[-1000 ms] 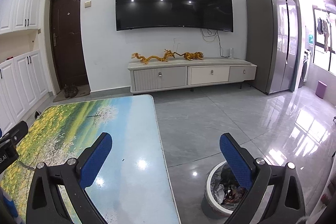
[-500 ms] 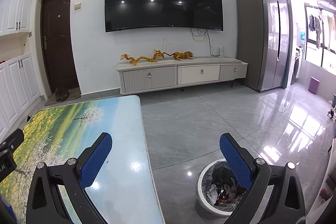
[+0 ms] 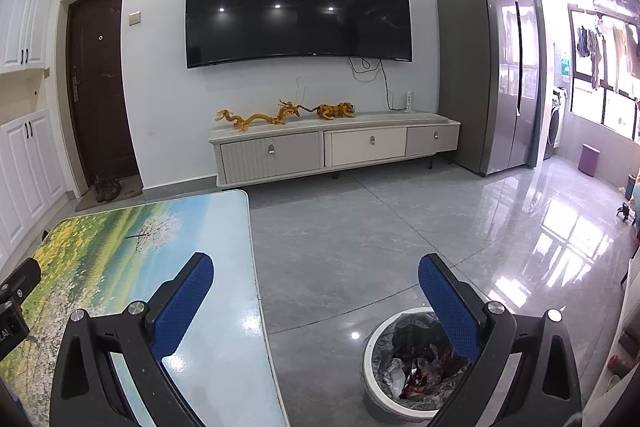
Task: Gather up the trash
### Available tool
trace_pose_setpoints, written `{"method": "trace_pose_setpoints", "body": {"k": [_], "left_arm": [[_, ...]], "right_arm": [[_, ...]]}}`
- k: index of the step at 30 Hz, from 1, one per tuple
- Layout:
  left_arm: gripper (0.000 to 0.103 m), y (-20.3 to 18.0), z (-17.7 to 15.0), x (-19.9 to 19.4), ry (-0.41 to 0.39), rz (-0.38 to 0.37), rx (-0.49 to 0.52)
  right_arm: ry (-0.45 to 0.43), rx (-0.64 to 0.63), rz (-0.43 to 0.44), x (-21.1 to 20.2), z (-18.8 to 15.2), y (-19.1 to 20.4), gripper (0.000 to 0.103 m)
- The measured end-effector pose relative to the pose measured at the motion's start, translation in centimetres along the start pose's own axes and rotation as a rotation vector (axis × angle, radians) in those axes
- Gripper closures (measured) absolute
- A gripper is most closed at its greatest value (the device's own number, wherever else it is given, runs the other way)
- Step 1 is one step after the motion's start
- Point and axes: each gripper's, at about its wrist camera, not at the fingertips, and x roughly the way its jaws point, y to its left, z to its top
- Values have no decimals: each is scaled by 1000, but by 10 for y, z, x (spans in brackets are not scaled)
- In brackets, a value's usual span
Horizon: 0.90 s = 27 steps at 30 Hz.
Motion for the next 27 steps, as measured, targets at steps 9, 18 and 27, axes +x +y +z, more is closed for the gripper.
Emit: {"method": "trace_pose_setpoints", "body": {"k": [9,18,27], "left_arm": [[0,0,0,3,5,-9,-6],[0,5,-1,1,-5,6,-25],[0,7,-1,1,8,-11,-27]], "right_arm": [[-9,-3,-7,0,1,-2,0],[-20,-16,-5,-4,3,-2,0],[-23,-18,-6,-6,4,-3,0]]}}
